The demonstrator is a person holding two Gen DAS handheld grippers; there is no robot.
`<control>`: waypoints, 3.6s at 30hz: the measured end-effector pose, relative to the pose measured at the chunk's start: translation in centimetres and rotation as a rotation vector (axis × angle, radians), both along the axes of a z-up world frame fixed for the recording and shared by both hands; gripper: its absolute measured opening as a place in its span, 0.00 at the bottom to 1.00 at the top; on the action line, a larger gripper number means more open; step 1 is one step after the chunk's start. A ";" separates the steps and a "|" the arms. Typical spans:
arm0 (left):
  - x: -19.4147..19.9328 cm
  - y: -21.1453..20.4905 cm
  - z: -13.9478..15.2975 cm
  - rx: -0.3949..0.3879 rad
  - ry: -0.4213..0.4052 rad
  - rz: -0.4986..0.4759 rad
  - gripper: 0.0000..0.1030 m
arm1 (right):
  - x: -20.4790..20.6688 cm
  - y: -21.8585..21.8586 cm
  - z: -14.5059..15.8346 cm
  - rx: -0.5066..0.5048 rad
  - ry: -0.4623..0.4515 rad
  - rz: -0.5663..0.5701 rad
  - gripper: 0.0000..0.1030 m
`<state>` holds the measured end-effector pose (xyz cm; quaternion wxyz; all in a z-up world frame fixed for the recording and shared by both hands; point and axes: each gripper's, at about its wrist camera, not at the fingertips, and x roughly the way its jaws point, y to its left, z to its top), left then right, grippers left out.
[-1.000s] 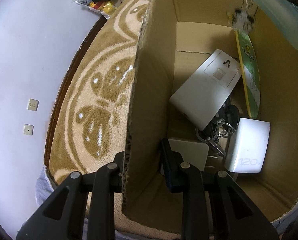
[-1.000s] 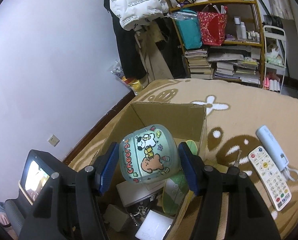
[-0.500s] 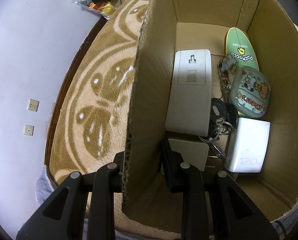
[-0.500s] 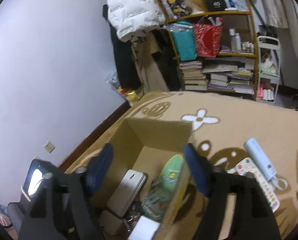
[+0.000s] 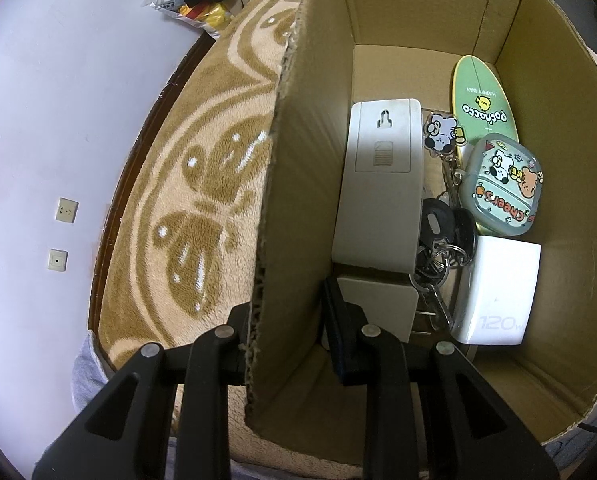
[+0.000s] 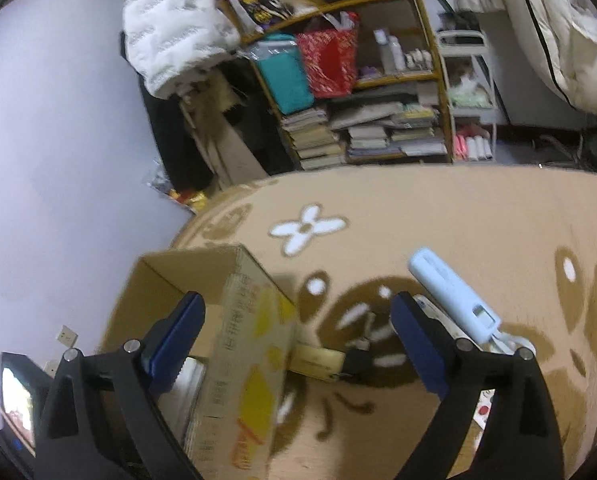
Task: Organize rigid objects
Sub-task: 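Move the right tool to the black car key and close on it, then lift the car key with the right tool and carry it over the box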
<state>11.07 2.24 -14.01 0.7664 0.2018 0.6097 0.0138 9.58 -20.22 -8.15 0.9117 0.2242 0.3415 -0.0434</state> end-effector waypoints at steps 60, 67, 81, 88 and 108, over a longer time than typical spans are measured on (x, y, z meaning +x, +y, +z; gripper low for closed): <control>-0.1 -0.2 0.1 0.011 0.003 -0.002 0.25 | 3.1 1.3 -9.0 -0.136 0.318 0.074 0.31; -0.1 -0.3 -0.2 0.014 0.005 -0.004 0.25 | 2.7 1.1 -8.9 -0.118 0.280 0.068 0.31; -0.1 -0.2 -0.2 0.013 0.007 -0.003 0.25 | 0.4 0.6 -5.5 -0.104 0.158 0.026 0.30; 0.0 -0.2 -0.3 0.011 0.007 -0.002 0.25 | -0.4 1.6 -1.2 -0.102 0.030 0.055 0.30; 0.0 -0.2 -0.3 0.013 0.006 -0.004 0.25 | -2.7 9.1 7.1 -0.091 -0.230 0.260 0.30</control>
